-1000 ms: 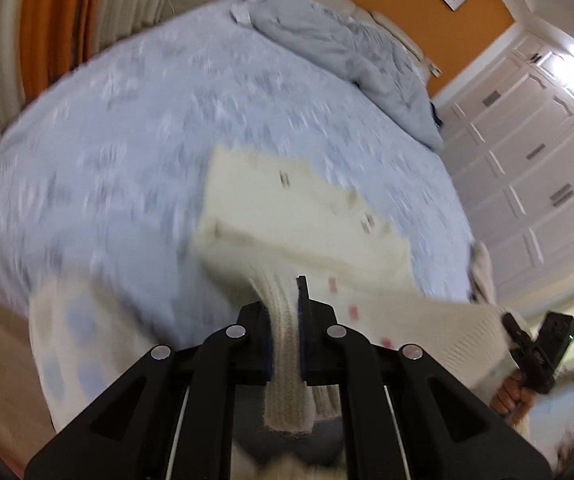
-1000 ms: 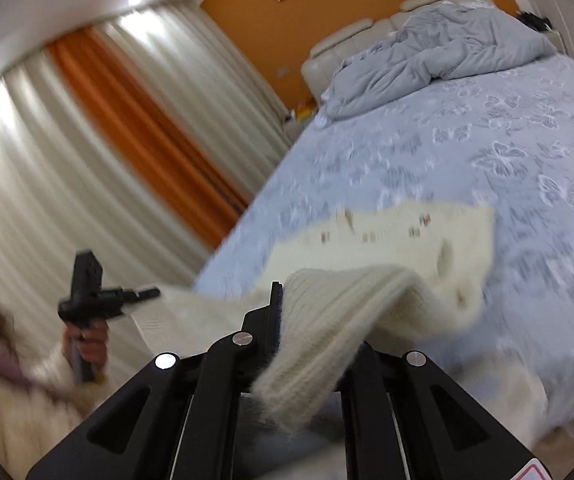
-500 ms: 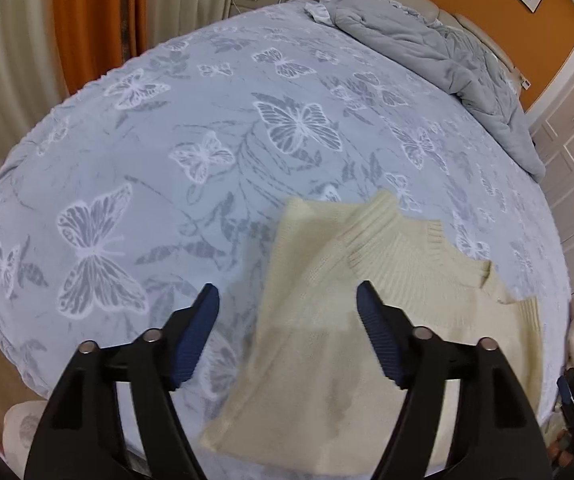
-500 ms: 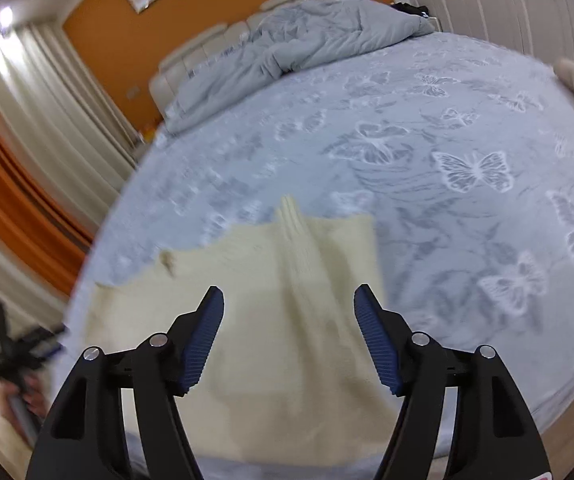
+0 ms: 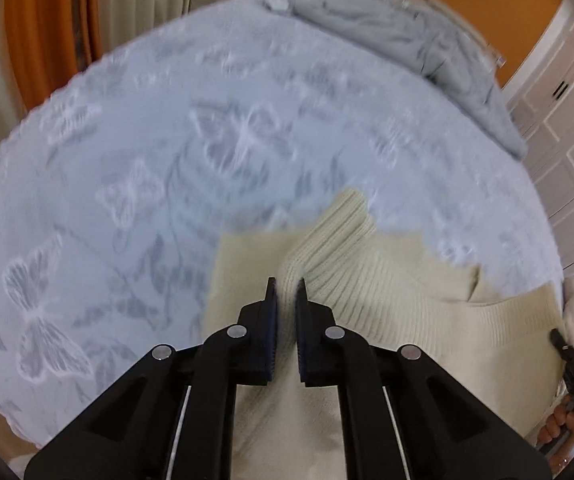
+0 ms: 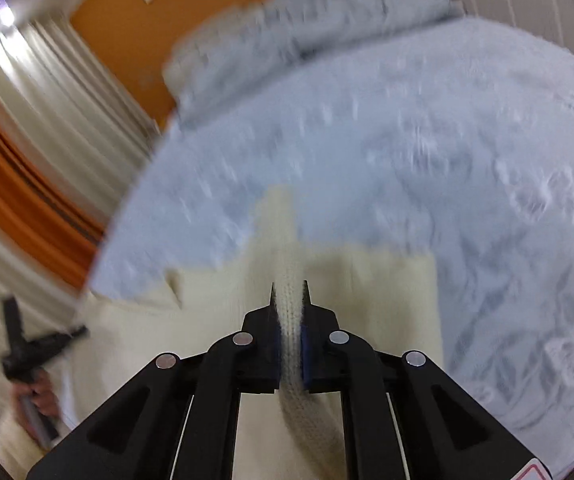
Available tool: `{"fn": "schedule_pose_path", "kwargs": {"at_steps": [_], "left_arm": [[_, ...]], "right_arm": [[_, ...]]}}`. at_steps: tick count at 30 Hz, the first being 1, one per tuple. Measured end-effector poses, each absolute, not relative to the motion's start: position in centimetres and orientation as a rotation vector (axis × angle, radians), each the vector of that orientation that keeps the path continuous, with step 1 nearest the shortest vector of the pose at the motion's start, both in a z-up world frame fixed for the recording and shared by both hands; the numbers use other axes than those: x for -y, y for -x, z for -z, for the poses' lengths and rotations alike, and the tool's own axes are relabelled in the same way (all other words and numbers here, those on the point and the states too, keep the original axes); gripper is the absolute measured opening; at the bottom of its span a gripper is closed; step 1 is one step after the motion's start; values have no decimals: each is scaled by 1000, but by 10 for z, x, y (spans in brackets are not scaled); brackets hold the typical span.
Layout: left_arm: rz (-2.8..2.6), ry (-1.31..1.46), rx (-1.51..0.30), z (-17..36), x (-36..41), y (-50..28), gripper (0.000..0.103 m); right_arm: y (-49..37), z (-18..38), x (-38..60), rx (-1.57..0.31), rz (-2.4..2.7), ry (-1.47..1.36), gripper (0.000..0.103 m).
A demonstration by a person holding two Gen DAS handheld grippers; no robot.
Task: Fold small clothes
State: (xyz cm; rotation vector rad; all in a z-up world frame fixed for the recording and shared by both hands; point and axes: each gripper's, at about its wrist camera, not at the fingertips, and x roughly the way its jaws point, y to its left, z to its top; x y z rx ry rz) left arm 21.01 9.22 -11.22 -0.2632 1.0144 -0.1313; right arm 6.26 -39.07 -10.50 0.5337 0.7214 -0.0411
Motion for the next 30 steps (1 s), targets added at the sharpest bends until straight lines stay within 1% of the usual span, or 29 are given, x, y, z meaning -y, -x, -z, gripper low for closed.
{"fn": "schedule_pose_path", "kwargs": {"at_steps": [1,3,5,6,8,9,11,12,13,14,15,16,17,18,20,21,22,23,25,26,27,28,29,30], "left_arm": [[122,252,-1014,112,-92,-213,7],[86,219,-1063,130,-91,-226,7],[62,216,-1152,166,-88,-237,8],[51,214,-1165,174,-87,-237,8],[41,204,-1139,171,-84,-231,8],[44,211,-1126,166,-83,-229,10],[53,210,-1082,147,-83,-221,14],[49,187,-1058,136,-80,-216,16],[34,146,-1017,122,-75,-207,29],[30,122,-988,113,-69,-203,49],[38,110,-957,105,-62,-197,56],[56,103,-924,98,-52,-188,61],[68,98,-921,96,-45,-185,61],[86,94,-924,97,-34,-180,61],[102,91,-942,108,-19,-174,61],[98,85,-971,119,-12,-172,61],[88,79,-999,131,-8,-173,61],[80,73,-1021,141,-7,-176,61],[33,40,-1069,161,-13,-181,60],[23,41,-1083,164,-20,-184,60],[40,71,-1074,160,-29,-183,60],[54,105,-1053,152,-39,-182,60],[68,144,-1015,142,-50,-181,65],[74,172,-982,133,-62,-182,70]], "right_arm": [[-61,105,401,-706,58,-554,7],[-71,128,416,-775,122,-557,7],[-87,178,430,-953,187,-575,7],[-88,184,428,-971,192,-564,7],[-81,169,421,-930,201,-546,12],[-77,161,419,-907,206,-550,16],[-63,131,405,-832,228,-513,20],[-58,117,395,-795,209,-495,26],[-59,109,387,-771,174,-492,29],[-60,103,377,-765,126,-493,29],[-65,102,358,-782,46,-500,29],[-70,105,340,-808,-23,-508,29],[-77,112,318,-841,-87,-510,29],[-82,117,301,-866,-130,-501,27],[-93,137,239,-936,-220,-395,26],[-99,148,215,-969,-272,-359,19],[-102,158,199,-995,-300,-329,15],[-104,167,193,-1009,-299,-305,15],[-112,180,201,-1019,-257,-305,0],[-115,179,212,-1026,-248,-355,0],[-114,172,226,-1011,-249,-422,6],[-106,154,246,-942,-219,-446,18],[-99,141,259,-885,-183,-429,21],[-93,129,276,-844,-141,-413,34]]}}
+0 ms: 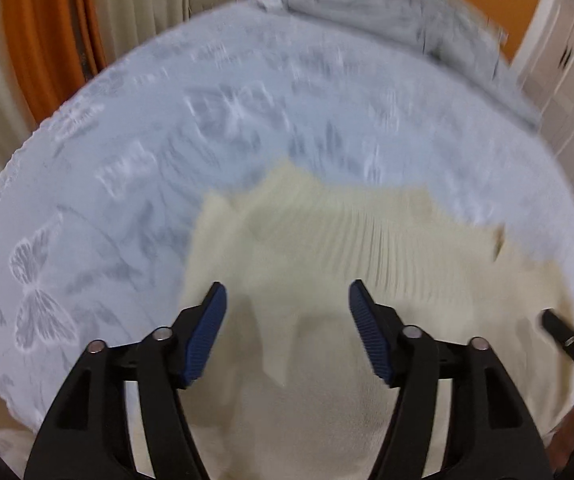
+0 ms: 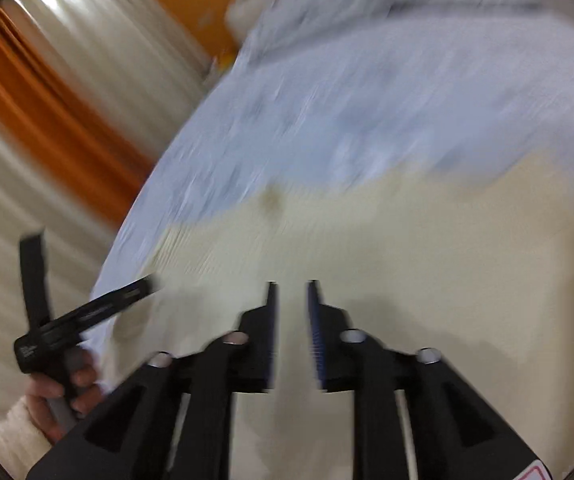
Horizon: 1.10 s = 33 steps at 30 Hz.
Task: Fold small clothes
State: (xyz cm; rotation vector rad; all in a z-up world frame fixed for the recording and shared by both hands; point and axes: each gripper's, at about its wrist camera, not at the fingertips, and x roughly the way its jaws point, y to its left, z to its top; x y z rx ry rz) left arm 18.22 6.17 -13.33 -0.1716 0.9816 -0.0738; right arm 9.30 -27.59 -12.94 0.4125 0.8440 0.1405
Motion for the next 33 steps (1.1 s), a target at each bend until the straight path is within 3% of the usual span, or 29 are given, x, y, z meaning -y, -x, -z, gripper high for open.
{"fn": "schedule_pose_path", "kwargs": {"at_steps": [1,3,8,9,10,11,15,18,24,31,33], "left_arm": [[69,176,-973,130,-66,-185,77],[69,171,-952,126,-75,-200,77],[96,207,-1067,157,-70,-241,74],[91,216,-1098,165,-68,-246,62],[92,216,-1119,170,-66,-249,31],[90,201,-1143,172,-63,-252,9],[132,244,-1024,128,-69,-243,8],[137,252,-983,109,-71,-247,9],[27,173,-1147,181,-61,-273,9],[29,20,-1003,135,-48,-230,13],[43,35,-971,120,-44,-214,19]], "right_arm": [[-88,118,303,-810,-58,-398,48],[-89,113,335,-792,57,-382,56],[-113,143,392,-899,229,-376,55],[-117,149,393,-918,230,-371,35],[-124,154,392,-954,229,-367,6],[-122,151,390,-962,207,-377,7],[-91,91,392,-717,115,-467,5],[-81,71,404,-634,132,-493,5],[-116,169,436,-946,257,-497,6],[-88,82,366,-757,228,-278,15],[-81,78,332,-778,115,-299,15]]}}
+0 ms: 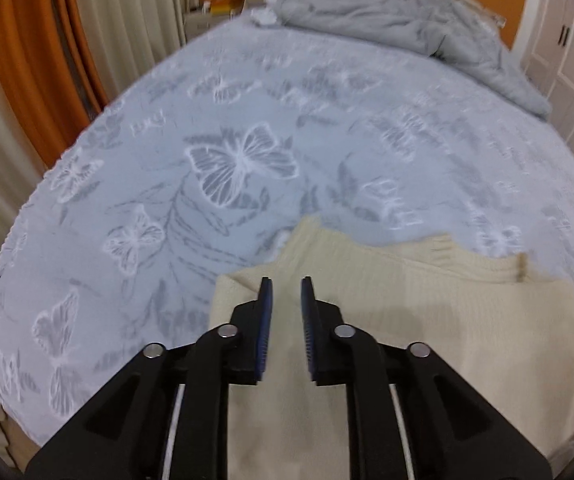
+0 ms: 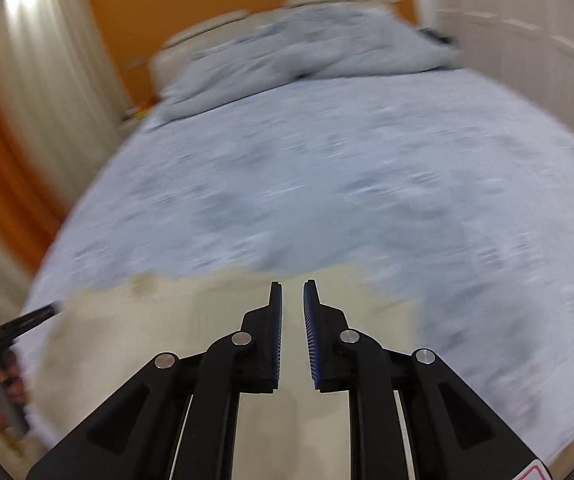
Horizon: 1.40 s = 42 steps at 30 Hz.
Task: Fold small clothes
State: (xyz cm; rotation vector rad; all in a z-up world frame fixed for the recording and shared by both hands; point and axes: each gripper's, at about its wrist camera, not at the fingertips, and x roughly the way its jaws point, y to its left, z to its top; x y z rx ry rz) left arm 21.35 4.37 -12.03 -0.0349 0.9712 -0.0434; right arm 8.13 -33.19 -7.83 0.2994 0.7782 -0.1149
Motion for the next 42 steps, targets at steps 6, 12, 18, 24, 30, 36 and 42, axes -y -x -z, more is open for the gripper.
{"fn": "schedule_pose_path", "kwargs": {"at_steps": [6,12,18,24,30,36,42], "left_arm": [[68,23,-1052,151,-8,-170,33],[60,36,-1058,168,-32,-163,33],[59,47,-1058,171,-36,-164,33],[66,84,-1080,168,-41,-160,35],[61,33,-1081,169,-35,-160,36],[63,27,-1087,172,-35,-162,37],[52,32,-1083,153,-46,-142,36]], "right_arm": [[-90,153,224,-973,-117,-258,5],[-64,156,303,-948,155,-352,0],[-21,161,392,-962,343,-556,0],[-22,143,396,-884,424,-431,49],[-27,145,397,-886,401,-508,8],[-42,171,411,-1064,478,-587,14],[-36,98,327,-909,329,-373,15]]}}
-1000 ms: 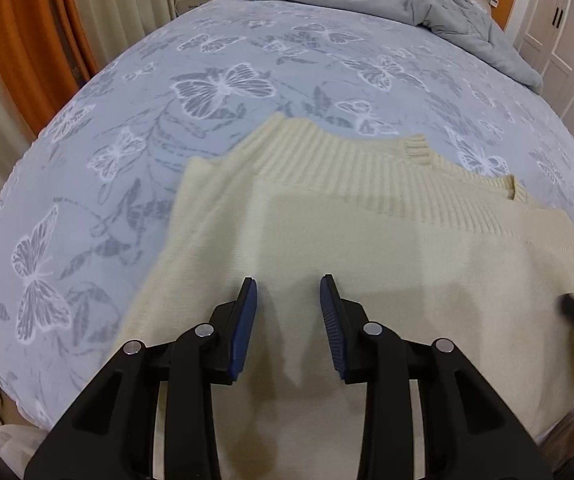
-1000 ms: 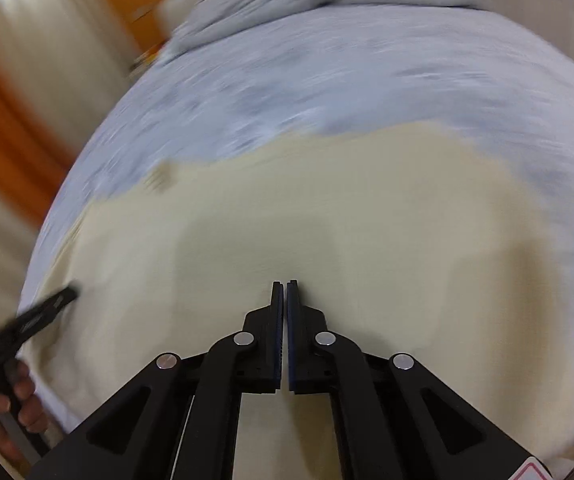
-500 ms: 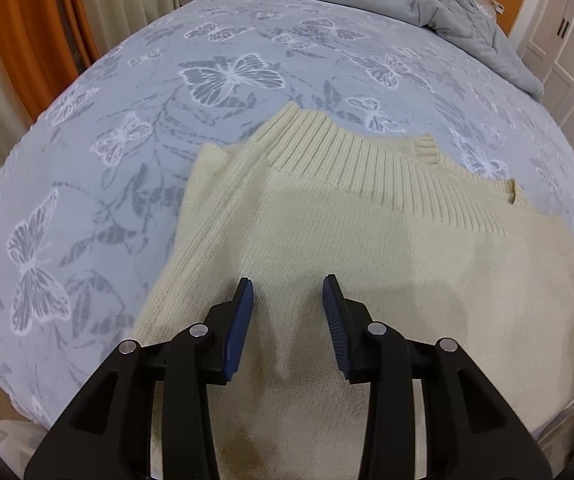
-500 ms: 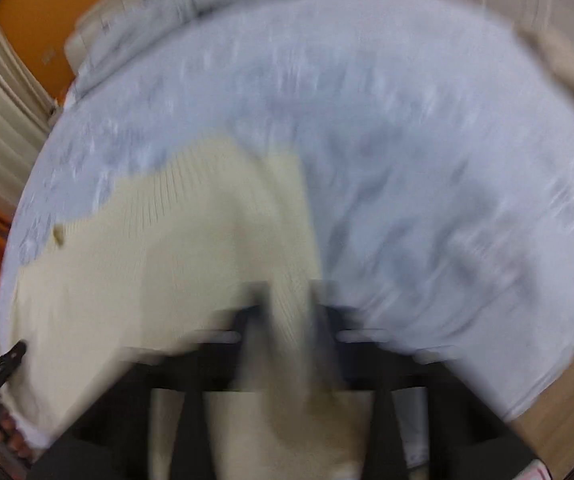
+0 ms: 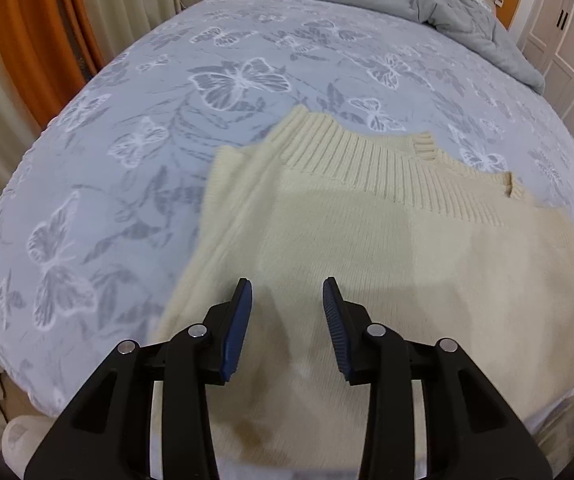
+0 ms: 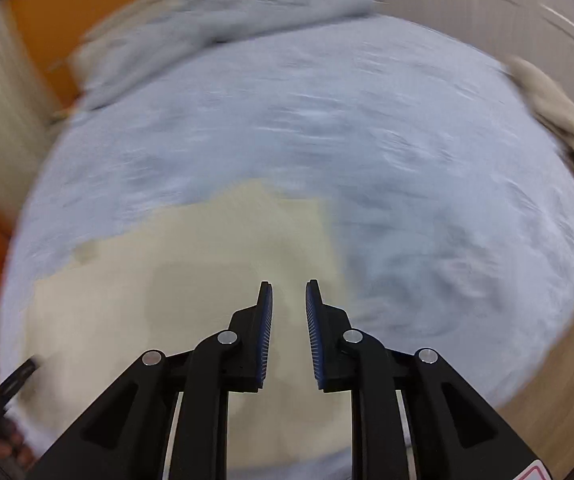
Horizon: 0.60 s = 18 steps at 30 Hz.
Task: Fold small clothes
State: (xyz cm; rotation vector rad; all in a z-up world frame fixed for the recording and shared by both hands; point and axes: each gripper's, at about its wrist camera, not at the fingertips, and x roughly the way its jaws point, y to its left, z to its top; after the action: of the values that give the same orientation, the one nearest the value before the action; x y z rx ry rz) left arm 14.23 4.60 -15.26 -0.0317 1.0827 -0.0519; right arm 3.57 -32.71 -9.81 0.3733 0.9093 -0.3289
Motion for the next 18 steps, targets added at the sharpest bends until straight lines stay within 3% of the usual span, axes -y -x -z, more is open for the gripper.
{"fn": "schedule_pose_path", "kwargs": {"at_steps": [3,8,14,18], "left_arm": [[38,13,-1095,161,-48,-132,36],[50,4,-1086,160,-49,-124,36],[100,77,-1056,154,-74,-111,36],[98,61,-1059,161,-73,-107,36]], "right_arm": [[-52,104,260,-963,111,-285,13],[-91,172,174,-1127,9,-98,15],[-89,128,174,-1049,-35,-202,9],[-111,176,171,-1187,-5,-179,6]]}}
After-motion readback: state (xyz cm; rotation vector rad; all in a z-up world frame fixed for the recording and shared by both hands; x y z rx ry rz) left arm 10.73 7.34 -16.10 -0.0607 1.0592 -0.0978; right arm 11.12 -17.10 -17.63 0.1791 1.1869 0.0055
